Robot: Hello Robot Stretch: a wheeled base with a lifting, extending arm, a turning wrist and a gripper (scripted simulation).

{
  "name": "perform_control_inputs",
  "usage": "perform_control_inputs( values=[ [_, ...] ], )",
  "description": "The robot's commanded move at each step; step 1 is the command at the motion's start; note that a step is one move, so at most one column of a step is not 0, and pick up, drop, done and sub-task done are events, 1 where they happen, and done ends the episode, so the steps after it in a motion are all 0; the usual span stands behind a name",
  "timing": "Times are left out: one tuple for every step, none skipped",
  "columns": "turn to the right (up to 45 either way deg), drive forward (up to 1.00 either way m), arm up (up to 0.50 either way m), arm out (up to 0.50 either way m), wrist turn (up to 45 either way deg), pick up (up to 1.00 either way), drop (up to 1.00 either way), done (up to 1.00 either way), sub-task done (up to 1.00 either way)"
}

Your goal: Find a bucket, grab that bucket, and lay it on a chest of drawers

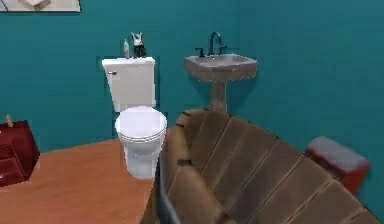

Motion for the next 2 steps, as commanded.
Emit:
perform_control_inputs(
  values=[
    [-36.0,0.0,0.0,0.0,0.0,0.0,0.0,0.0,0.0],
    [0.0,1.0,0.0,0.0,0.0,0.0,0.0,0.0,0.0]
  ],
)
